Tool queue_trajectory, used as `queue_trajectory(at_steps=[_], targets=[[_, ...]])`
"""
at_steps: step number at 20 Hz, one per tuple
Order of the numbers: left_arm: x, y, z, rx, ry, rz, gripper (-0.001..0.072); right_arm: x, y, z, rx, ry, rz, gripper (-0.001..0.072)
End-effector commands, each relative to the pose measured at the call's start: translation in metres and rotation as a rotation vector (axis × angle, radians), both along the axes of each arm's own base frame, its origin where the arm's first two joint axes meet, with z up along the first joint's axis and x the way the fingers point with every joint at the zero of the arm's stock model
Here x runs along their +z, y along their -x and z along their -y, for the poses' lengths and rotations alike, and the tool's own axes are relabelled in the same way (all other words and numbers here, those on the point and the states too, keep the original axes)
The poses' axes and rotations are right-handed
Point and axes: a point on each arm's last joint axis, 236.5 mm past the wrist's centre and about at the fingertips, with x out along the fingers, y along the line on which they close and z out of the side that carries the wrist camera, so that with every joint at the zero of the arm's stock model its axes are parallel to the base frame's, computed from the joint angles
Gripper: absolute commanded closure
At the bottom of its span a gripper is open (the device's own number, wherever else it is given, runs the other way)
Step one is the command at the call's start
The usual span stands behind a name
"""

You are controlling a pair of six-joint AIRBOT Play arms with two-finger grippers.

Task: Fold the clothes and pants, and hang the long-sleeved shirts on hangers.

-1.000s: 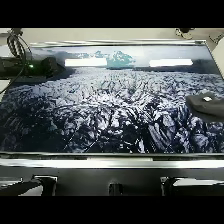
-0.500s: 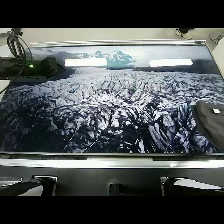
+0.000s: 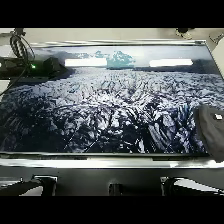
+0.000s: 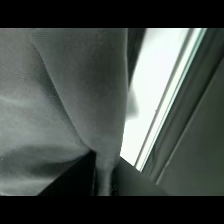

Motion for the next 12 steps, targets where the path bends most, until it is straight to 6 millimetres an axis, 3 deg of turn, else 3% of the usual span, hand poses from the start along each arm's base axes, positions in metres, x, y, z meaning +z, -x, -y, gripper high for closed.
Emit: queue_trajectory(at_steps=[1, 6, 7, 8, 9, 11, 12], targets=[[0.0, 0.001, 0.002, -0.005, -0.001, 0.0, 0.0684, -0.004, 0.01, 0.0, 0.009, 0.009, -0.04, 0.0667], [0.0, 0.001, 0.002, -0.004, -0.001, 0.0, 0.0684, -0.004, 0.017, 0.004, 0.005, 0.026, -0.066, 0.0654], [0.0, 0.001, 0.002, -0.005, -0.001, 0.0, 0.0684, -0.004, 0.017, 0.004, 0.001, 0.025, -0.067, 0.0548], [0.0, 0.001, 0.002, -0.005, -0.001, 0.0, 0.0684, -0.004, 0.017, 0.004, 0.002, 0.024, -0.068, 0.0314], [0.0, 0.001, 0.002, -0.005, -0.001, 0.001, 0.0684, -0.002, 0.016, 0.005, 0.016, 0.03, -0.063, 0.0169], [0.0, 0.001, 0.002, -0.004, 0.0, 0.001, 0.0684, 0.02, 0.012, 0.012, 0.049, 0.04, -0.049, 0.0144], [0.0, 0.001, 0.004, -0.008, 0.003, 0.001, 0.0684, 0.044, -0.003, 0.026, 0.032, 0.089, 0.004, 0.0144]])
